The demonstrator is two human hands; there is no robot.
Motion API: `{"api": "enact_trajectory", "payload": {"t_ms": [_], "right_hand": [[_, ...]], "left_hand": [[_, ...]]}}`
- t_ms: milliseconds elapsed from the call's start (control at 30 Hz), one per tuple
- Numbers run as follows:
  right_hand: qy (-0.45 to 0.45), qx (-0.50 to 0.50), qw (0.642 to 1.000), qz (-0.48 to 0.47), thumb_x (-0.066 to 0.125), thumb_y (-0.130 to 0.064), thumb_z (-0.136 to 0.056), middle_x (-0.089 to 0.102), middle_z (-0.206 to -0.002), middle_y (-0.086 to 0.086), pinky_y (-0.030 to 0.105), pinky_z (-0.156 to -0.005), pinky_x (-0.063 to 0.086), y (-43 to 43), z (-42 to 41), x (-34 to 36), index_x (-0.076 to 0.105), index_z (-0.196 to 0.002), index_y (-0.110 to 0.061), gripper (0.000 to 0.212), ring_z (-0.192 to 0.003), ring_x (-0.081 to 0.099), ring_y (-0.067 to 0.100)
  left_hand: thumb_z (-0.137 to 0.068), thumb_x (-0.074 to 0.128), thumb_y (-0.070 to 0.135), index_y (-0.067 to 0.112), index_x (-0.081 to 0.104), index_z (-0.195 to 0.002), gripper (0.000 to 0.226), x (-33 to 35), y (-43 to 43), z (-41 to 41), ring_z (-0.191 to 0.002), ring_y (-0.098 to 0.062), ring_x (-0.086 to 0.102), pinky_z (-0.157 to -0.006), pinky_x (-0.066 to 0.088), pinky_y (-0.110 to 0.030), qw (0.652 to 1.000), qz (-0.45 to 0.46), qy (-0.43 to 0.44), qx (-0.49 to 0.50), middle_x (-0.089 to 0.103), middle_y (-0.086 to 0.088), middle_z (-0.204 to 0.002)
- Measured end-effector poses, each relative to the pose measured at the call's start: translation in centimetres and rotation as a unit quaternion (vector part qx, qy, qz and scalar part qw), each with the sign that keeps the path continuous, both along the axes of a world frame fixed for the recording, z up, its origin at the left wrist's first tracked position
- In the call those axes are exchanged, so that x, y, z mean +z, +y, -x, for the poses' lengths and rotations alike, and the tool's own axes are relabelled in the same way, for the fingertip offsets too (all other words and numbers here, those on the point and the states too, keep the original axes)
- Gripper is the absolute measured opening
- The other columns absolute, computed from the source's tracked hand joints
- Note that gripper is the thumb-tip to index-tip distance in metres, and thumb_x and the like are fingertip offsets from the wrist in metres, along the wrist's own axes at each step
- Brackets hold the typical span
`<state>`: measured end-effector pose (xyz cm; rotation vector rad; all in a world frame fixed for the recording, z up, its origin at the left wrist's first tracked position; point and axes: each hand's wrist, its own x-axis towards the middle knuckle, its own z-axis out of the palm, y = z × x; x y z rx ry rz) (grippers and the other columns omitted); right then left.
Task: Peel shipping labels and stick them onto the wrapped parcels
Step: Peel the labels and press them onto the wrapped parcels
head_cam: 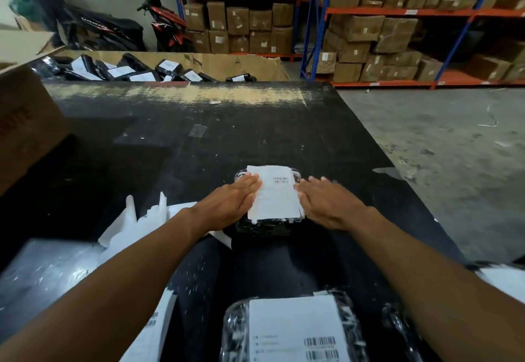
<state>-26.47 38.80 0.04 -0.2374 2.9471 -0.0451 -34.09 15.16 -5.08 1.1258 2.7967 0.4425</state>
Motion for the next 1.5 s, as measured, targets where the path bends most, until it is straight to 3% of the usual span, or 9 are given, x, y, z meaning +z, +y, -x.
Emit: {"api": "enact_trajectory", "payload": {"t_ms": [67,233,367,433,600,800,1233,1333,1500], "right_hand": [[0.034,-0.009,0.999,0.001,0.019,-0.025,-0.105,0.041,-0.151,0.018,0.041,-0.118,0.02,-0.8,0.3,0.4,0.045,-0.139,0.0,0.049,-0.14,0.034,0.03],[-0.041,0.055,0.997,0.041,0.018,-0.03,-0.107,0.009,-0.165,0.01,0.036,-0.122,0.007,-2.6,0.0,-0.6,0.011,-0.157,-0.006,0.055,-0.152,0.008,0.021],[-0.003,-0.026,0.999,0.022,0.021,-0.026,-0.105,0.045,-0.146,0.018,0.042,-0.113,0.028,-1.0,-0.7,0.0,0.043,-0.14,-0.003,0.047,-0.135,0.042,0.03],[0.019,-0.034,0.999,0.021,0.022,-0.026,-0.105,0.047,-0.144,0.018,0.042,-0.113,0.029,-0.8,-1.1,0.0,0.048,-0.135,-0.002,0.046,-0.134,0.042,0.031],[0.022,0.061,0.997,0.034,0.023,-0.036,-0.107,0.002,-0.165,0.009,0.036,-0.122,0.002,-2.2,-2.6,-1.1,0.003,-0.157,-0.007,0.061,-0.152,-0.001,0.023],[0.06,0.101,0.992,-0.053,-0.013,-0.048,-0.086,-0.011,-0.164,0.003,0.036,-0.12,-0.006,-1.6,-3.2,-4.1,-0.012,-0.155,-0.014,0.077,-0.152,-0.008,0.019],[0.115,0.047,0.991,-0.056,-0.012,-0.04,-0.083,-0.006,-0.165,0.008,0.036,-0.12,-0.007,-0.5,-3.0,-4.5,-0.001,-0.156,-0.009,0.08,-0.152,-0.005,0.022],[0.104,0.119,0.987,-0.039,-0.003,-0.041,-0.088,-0.009,-0.164,0.01,0.035,-0.12,-0.007,-2.0,-2.5,-4.6,-0.003,-0.156,-0.007,0.076,-0.152,-0.004,0.022],[0.091,0.071,0.993,-0.04,0.0,-0.037,-0.088,0.015,-0.164,0.009,0.038,-0.122,0.003,-0.8,-2.4,-4.0,0.016,-0.156,-0.01,0.075,-0.151,0.012,0.025]], "left_hand": [[-0.106,0.026,0.029,0.015,0.021,-0.154,0.05,0.1,0.1,0.1,-0.149,-0.008,0.005,-0.121,0.014,-0.03,1.0,0.012,0.001,0.003,0.012,0.002,-0.163],[-0.107,0.025,0.028,0.014,0.02,-0.154,0.05,0.5,0.2,-0.1,-0.15,-0.009,0.004,-0.12,0.009,-0.026,1.0,0.024,-0.007,0.002,0.01,0.001,-0.163],[-0.107,0.024,0.028,0.016,0.02,-0.154,0.049,1.0,-0.1,0.3,-0.15,-0.008,0.005,-0.119,0.012,-0.029,0.999,0.04,-0.018,-0.004,0.01,0.004,-0.163],[-0.107,0.025,0.028,0.015,0.021,-0.154,0.049,1.1,-0.2,0.8,-0.15,-0.011,0.007,-0.12,0.012,-0.03,0.999,0.047,-0.01,-0.001,0.012,0.0,-0.163],[-0.107,0.025,0.026,0.009,0.02,-0.154,0.05,1.9,-0.2,1.5,-0.15,-0.018,0.009,-0.118,0.01,-0.025,0.998,0.065,-0.004,-0.001,0.014,-0.006,-0.163],[-0.107,0.025,0.026,0.01,0.02,-0.154,0.049,1.5,-0.3,1.2,-0.151,-0.017,0.007,-0.118,0.011,-0.028,0.998,0.056,-0.005,0.01,0.011,-0.005,-0.163],[-0.107,0.024,0.025,0.01,0.018,-0.154,0.05,1.1,-0.2,1.3,-0.151,-0.02,0.005,-0.119,0.011,-0.03,0.998,0.053,-0.006,0.014,0.01,-0.007,-0.163],[-0.107,0.025,0.026,0.01,0.019,-0.154,0.05,1.2,-0.2,1.1,-0.151,-0.02,0.006,-0.121,0.012,-0.033,0.999,0.045,-0.005,0.022,0.01,-0.006,-0.163],[-0.107,0.024,0.028,0.012,0.019,-0.154,0.05,0.9,-0.3,1.2,-0.151,-0.018,0.006,-0.121,0.015,-0.036,0.999,0.041,-0.014,0.02,0.01,-0.004,-0.164]]}}
